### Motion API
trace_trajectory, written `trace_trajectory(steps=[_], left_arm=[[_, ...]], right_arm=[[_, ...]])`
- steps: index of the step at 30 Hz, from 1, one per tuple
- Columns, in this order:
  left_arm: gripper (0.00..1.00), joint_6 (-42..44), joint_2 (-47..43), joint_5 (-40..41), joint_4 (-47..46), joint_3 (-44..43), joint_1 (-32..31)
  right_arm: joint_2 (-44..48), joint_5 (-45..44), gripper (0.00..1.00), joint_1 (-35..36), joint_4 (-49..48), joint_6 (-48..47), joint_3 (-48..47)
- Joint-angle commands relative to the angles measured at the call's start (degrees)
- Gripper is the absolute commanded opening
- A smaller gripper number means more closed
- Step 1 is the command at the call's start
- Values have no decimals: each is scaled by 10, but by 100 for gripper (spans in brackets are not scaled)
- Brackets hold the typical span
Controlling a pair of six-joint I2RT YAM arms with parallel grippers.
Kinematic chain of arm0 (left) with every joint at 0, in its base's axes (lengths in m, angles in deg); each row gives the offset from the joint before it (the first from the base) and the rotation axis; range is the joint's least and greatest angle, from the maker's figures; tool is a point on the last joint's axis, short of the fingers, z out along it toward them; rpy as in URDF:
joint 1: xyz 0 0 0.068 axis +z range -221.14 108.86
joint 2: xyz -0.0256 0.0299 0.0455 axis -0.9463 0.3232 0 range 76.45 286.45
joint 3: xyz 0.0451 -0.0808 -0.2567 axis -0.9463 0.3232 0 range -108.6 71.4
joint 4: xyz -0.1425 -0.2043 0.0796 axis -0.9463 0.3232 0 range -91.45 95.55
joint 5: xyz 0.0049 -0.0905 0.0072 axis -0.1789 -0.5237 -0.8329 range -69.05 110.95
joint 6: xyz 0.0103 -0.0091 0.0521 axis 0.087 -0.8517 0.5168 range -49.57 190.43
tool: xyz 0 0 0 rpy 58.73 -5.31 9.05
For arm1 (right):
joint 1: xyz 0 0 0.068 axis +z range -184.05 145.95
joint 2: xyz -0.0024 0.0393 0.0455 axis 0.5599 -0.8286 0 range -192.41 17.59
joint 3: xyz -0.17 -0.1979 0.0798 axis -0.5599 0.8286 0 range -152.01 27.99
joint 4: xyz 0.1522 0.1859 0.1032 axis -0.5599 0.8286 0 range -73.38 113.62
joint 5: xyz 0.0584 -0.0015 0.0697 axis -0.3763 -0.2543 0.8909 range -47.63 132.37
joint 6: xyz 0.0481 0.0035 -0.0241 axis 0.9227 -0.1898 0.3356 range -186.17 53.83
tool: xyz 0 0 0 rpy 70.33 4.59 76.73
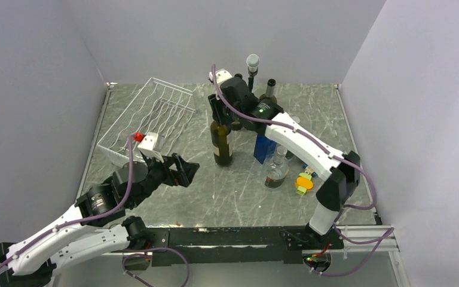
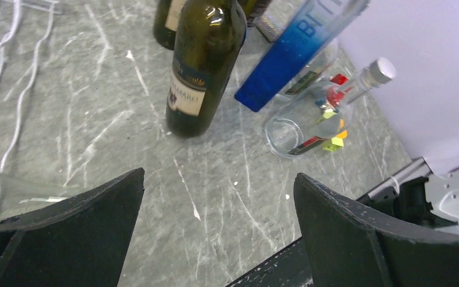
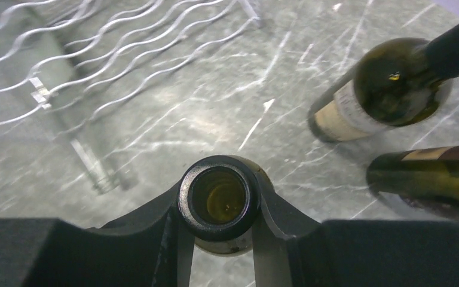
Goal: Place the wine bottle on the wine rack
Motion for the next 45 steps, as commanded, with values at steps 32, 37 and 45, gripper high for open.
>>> trace_trajectory(steps=[32, 37, 45], left_arm=[[99, 165, 72, -367, -334, 92, -2], [99, 180, 66, -407, -360, 98, -1], [99, 145, 65, -477, -380, 109, -1]], right_arm=[[267, 442, 0, 36, 98, 77, -75], [294, 483, 0, 35, 32, 100, -32], [325, 473, 0, 35, -52, 134, 18]])
